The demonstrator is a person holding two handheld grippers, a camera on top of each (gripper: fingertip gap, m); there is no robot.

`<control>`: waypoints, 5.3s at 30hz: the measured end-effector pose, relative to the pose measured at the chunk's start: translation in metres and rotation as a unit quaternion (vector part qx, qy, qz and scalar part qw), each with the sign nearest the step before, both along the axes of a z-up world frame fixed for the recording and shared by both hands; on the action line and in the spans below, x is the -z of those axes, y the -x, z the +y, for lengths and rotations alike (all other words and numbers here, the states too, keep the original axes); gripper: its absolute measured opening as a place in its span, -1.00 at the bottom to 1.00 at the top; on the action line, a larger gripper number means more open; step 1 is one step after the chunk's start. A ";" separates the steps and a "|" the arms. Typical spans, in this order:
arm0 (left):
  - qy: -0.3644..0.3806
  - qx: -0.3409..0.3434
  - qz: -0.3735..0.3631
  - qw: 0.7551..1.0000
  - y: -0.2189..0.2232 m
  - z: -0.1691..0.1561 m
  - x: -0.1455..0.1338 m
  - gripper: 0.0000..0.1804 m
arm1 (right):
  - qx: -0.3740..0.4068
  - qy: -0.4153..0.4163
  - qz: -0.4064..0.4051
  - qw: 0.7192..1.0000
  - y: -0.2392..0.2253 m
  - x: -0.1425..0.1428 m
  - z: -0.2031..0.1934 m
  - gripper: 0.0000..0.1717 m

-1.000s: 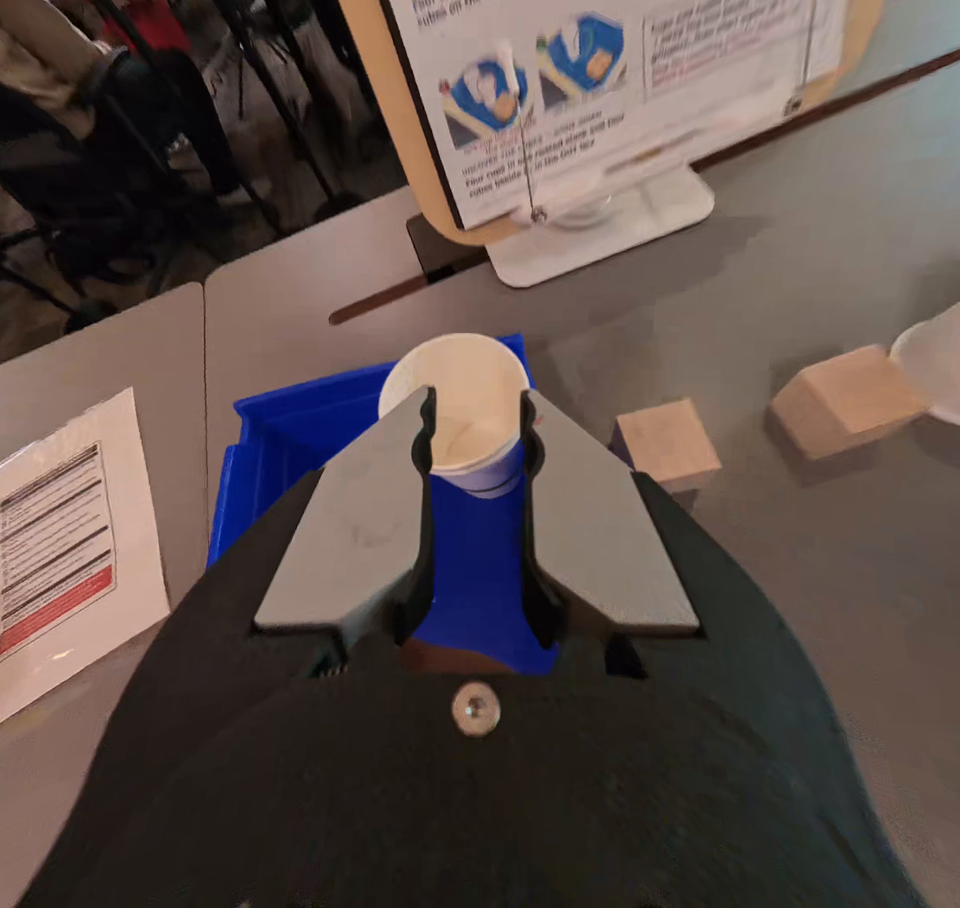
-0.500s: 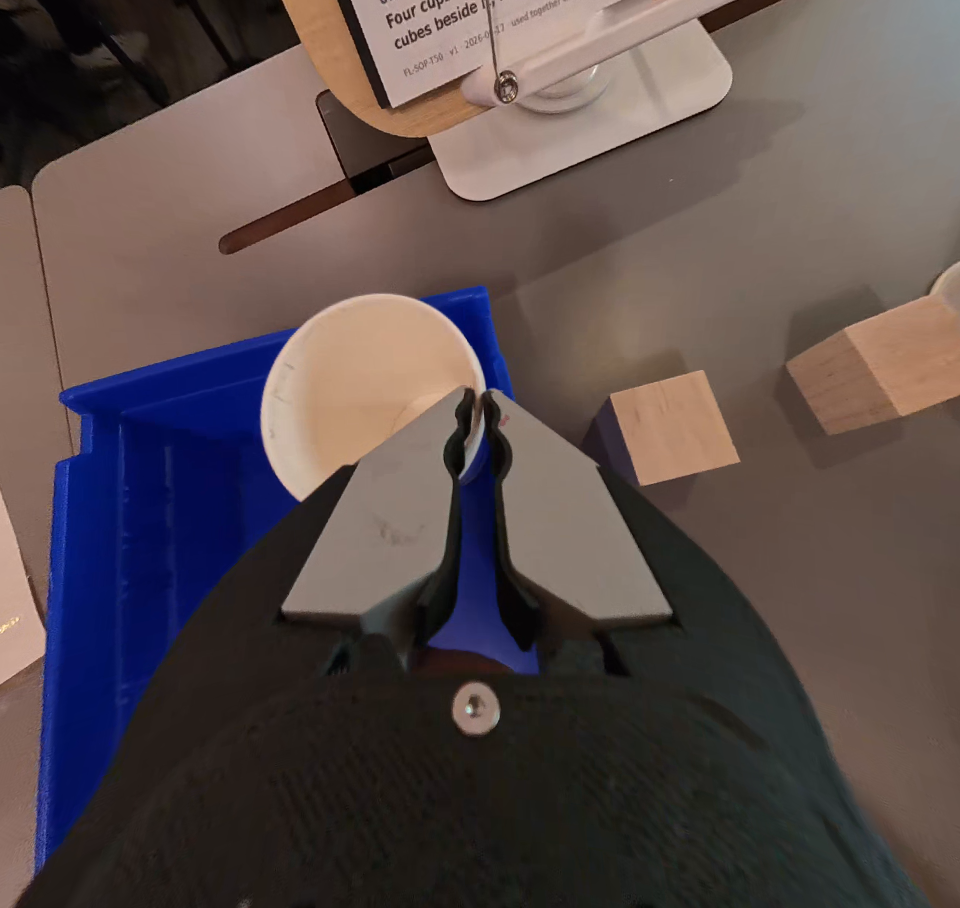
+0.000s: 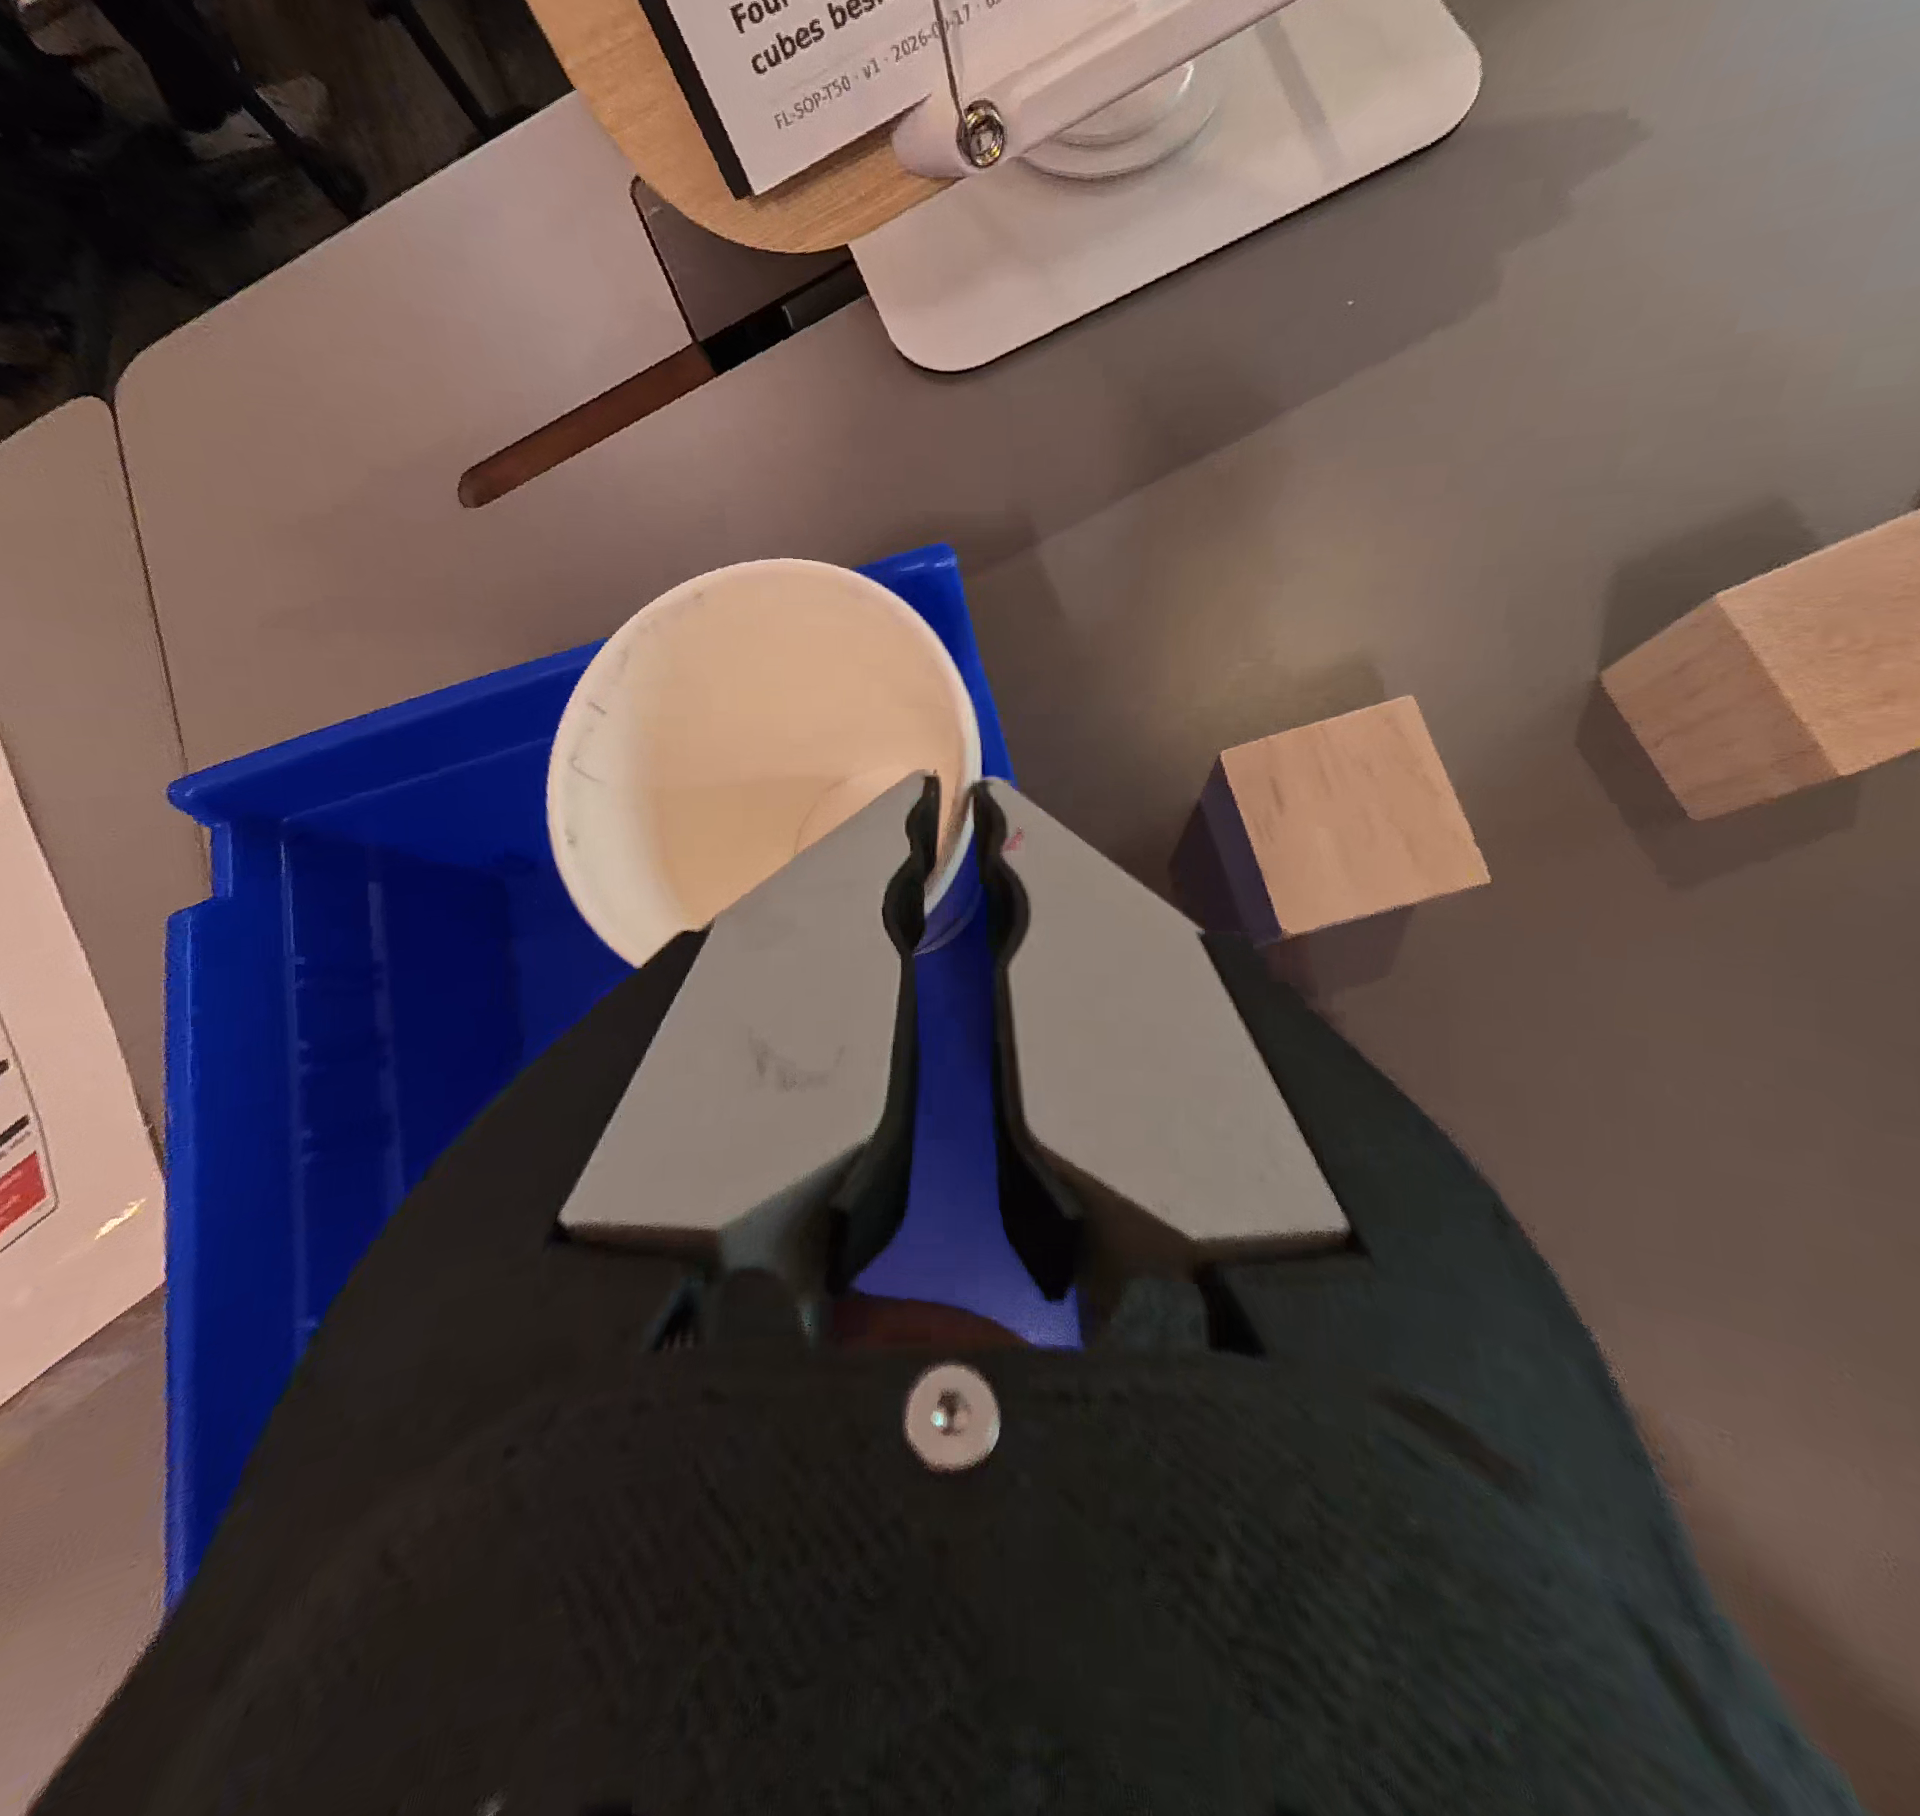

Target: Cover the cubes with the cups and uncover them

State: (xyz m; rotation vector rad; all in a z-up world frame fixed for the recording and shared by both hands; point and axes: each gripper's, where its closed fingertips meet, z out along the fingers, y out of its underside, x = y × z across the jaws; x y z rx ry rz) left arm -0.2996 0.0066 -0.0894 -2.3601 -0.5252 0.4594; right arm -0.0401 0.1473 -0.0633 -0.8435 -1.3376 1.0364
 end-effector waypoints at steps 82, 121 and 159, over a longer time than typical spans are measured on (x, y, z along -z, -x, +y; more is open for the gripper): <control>-0.242 0.241 0.035 0.939 -0.286 0.104 0.020 -0.04 | -0.311 0.309 -0.126 0.890 -0.015 -0.006 -0.049 -0.12; -0.138 0.011 0.112 0.984 -0.144 0.055 0.022 -0.12 | -0.240 0.331 -0.054 0.911 -0.011 -0.021 -0.009 -0.47; -0.556 0.187 -0.108 0.803 -0.302 0.099 -0.043 -0.89 | -0.384 0.466 -0.119 0.789 -0.022 -0.023 -0.038 -0.15</control>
